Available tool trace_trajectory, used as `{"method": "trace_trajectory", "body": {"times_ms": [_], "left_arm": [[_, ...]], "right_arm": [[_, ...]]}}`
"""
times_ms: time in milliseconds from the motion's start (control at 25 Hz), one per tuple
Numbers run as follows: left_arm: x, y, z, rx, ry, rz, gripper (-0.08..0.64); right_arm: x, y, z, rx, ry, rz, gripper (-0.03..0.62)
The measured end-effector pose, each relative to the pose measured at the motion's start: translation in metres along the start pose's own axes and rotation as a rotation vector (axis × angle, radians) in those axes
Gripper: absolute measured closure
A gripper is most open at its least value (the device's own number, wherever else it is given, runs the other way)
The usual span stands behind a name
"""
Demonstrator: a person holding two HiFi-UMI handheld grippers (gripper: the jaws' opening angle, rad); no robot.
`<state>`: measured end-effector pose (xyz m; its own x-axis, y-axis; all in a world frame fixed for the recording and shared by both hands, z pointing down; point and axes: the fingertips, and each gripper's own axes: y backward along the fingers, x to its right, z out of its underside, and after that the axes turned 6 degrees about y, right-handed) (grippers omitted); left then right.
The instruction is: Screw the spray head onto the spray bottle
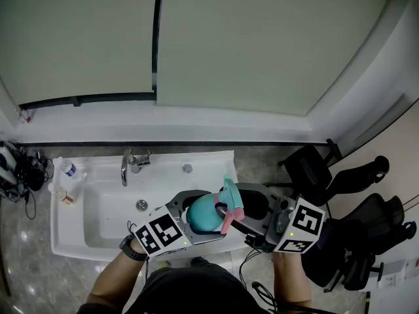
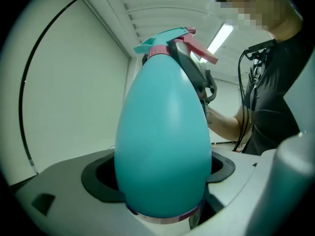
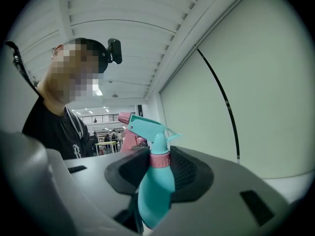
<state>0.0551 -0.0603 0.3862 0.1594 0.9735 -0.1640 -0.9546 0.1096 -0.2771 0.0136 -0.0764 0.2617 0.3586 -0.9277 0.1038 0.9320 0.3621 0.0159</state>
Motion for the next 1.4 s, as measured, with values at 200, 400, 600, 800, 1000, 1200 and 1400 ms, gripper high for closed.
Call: {"method": "trace_trajectory", "body": {"times_ms": [200, 400, 600, 800, 1000, 1200, 1400], "left_arm": [[-0.003, 0.0, 0.012, -0.045, 0.016, 0.025, 0.114], [-0.002, -0.003, 0.018, -0.061, 0.033, 0.048, 0.114], [-0.003, -0.001, 0.018, -0.075, 0.022, 0.043, 0.114], [0.007, 0.01, 0.029, -0.083, 0.041, 0.045, 0.114], [0.021, 0.032, 0.052, -0.094, 0.064, 0.071, 0.114], [0.053, 0.043, 0.071, -0.11, 0.088, 0.088, 0.114], [0.104, 0.041, 0.071, -0.113, 0.08, 0.054, 0.114]], "right_arm": [[0.007, 0.001, 0.01, 0.034, -0.036, 0.021, 0.462], [0.009, 0.004, 0.014, 0.043, -0.044, 0.026, 0.462], [0.009, 0.003, 0.013, 0.059, -0.042, 0.033, 0.462], [-0.004, -0.003, 0.021, 0.062, -0.064, 0.034, 0.462], [-0.027, -0.02, 0.038, 0.044, -0.089, 0.05, 0.462], [-0.059, -0.017, 0.051, 0.037, -0.11, 0.065, 0.462], [-0.106, 0.011, 0.045, 0.053, -0.092, 0.033, 0.462]]}}
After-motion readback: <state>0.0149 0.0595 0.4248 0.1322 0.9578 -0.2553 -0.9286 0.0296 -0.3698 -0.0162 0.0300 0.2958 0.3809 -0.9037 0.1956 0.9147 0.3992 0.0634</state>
